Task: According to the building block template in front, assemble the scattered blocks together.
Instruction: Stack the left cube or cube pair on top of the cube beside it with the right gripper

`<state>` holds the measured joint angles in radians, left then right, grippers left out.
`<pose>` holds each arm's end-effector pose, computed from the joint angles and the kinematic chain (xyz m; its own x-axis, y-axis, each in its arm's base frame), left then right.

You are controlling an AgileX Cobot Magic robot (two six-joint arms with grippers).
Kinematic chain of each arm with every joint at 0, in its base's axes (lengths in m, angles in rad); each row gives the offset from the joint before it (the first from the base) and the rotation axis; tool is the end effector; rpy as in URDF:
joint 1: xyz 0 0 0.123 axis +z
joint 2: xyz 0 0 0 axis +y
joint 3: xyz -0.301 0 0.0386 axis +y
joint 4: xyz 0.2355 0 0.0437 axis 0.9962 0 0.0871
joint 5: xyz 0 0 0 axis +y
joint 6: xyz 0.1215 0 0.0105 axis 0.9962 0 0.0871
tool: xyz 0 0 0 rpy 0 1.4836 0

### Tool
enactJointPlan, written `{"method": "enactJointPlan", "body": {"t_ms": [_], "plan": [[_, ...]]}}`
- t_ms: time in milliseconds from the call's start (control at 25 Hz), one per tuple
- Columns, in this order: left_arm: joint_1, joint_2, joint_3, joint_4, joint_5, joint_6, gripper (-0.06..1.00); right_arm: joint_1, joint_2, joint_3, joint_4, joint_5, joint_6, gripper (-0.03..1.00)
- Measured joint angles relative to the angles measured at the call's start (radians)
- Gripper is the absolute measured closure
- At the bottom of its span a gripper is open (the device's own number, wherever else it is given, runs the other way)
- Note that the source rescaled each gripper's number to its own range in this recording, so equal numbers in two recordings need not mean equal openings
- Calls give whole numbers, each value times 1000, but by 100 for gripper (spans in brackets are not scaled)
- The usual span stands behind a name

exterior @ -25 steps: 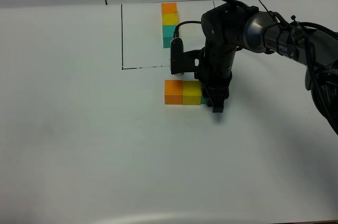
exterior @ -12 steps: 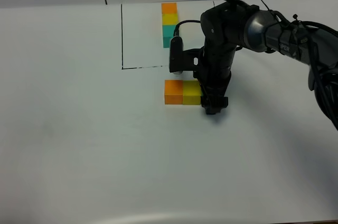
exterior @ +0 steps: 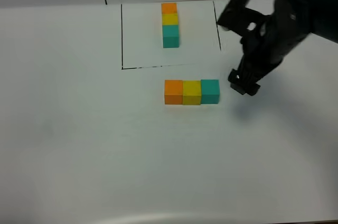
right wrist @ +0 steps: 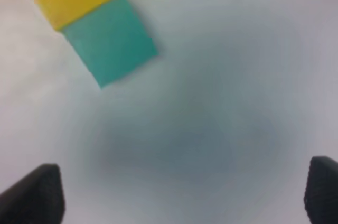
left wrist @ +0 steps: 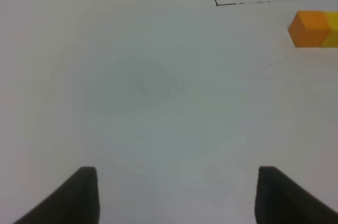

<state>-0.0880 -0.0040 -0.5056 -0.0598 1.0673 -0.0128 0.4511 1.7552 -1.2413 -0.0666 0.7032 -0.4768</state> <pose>-0.0089 -0.0056 0.2582 -0.4561 -0.0015 -0.8899 0.1154 0.9915 -0.0608 0.3368 0.1573 0.2239 -0.4919 -0.7972 -0.3500 -0.7716 0.5854 -0.2490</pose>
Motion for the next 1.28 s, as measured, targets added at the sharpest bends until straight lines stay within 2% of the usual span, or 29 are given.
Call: {"method": "enactJointPlan", "body": {"t_ms": [80,160,320,480,720,880,1040,1160,1280], "plan": [[0,0,0,0,0,0,60,-28,-140,143,-1,-111,108,13],[0,0,0,0,0,0,60,-57,-261,280,-1,-181,213,13],[0,0,0,0,0,0,60,-97,-469,479,-2,-230,355,17],[0,0,0,0,0,0,60,-106,-597,608,-24,-291,464,21],[0,0,0,0,0,-1,60,-106,-651,649,-90,-303,570,21],[0,0,0,0,0,0,60,-106,-651,649,-116,-321,575,21],[0,0,0,0,0,0,60,-106,-641,621,-146,-306,502,21],[0,0,0,0,0,0,60,-95,-580,531,-156,-244,370,21],[0,0,0,0,0,0,60,-44,-467,413,-157,-153,194,21]]}}
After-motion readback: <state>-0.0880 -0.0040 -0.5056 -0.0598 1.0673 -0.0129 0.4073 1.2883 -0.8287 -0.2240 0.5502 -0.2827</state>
